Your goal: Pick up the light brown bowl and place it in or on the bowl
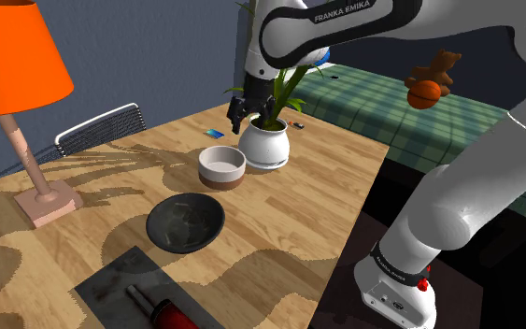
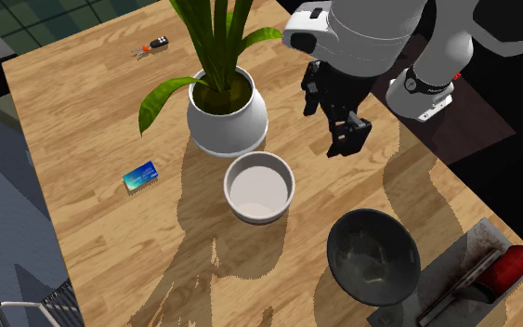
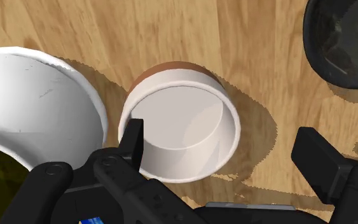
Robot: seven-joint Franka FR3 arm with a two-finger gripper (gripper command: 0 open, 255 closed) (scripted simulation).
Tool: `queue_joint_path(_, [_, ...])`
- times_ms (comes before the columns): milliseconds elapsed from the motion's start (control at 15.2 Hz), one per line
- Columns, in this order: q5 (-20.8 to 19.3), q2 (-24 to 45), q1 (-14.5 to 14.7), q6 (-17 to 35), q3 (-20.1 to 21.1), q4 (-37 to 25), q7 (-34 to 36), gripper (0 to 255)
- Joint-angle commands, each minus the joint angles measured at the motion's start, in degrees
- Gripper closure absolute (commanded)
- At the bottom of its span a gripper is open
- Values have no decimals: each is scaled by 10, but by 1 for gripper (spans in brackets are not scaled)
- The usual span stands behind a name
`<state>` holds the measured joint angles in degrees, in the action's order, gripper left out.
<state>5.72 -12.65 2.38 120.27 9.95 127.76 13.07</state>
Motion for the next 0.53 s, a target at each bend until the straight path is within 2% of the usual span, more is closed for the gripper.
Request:
queue_joint_path(0, [-10, 44, 1, 19, 8, -21, 13, 0])
queue_joint_path(462, [-60, 203, 13, 63, 24, -115, 64, 0])
